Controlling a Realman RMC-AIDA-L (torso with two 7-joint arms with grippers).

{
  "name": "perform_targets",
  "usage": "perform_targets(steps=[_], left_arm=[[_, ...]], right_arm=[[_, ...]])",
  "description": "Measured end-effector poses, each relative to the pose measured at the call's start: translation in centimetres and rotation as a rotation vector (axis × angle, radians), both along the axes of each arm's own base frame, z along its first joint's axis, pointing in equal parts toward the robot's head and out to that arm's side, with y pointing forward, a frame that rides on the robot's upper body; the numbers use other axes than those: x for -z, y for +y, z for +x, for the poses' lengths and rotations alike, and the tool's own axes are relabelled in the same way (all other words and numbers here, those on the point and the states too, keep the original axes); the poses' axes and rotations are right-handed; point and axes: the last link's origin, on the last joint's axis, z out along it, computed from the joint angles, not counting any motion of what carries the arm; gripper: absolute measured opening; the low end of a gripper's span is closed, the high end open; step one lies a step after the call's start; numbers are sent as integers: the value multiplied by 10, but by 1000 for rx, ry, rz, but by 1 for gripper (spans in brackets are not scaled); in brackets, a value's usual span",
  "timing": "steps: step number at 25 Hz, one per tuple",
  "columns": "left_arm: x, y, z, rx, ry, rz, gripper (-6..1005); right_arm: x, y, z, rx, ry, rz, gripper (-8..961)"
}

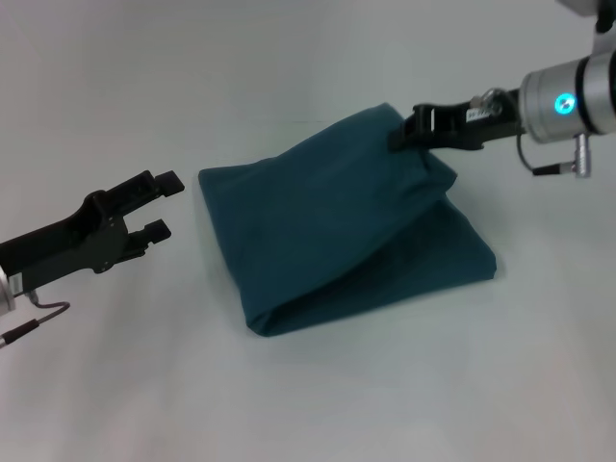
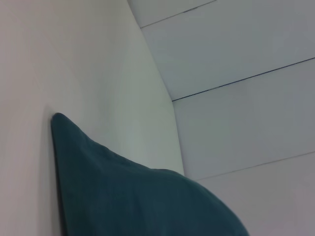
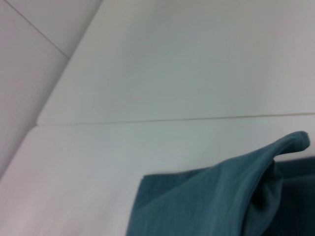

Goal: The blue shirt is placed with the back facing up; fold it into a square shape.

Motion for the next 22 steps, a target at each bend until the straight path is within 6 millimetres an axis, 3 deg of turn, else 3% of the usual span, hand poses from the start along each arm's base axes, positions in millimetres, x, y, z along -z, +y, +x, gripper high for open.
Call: perform_targets(steps=[5,17,22], left_arm=[[0,1,1,2,-1,0,948],[1,1,0,-7,1,3,948],[1,1,0,-8,-2,2,949]], right_arm=[[-12,0,7,24,24,8,46],[-1,-3,50,129,-99,-5,46],[-6,-4,42,107,-67,-5,46]])
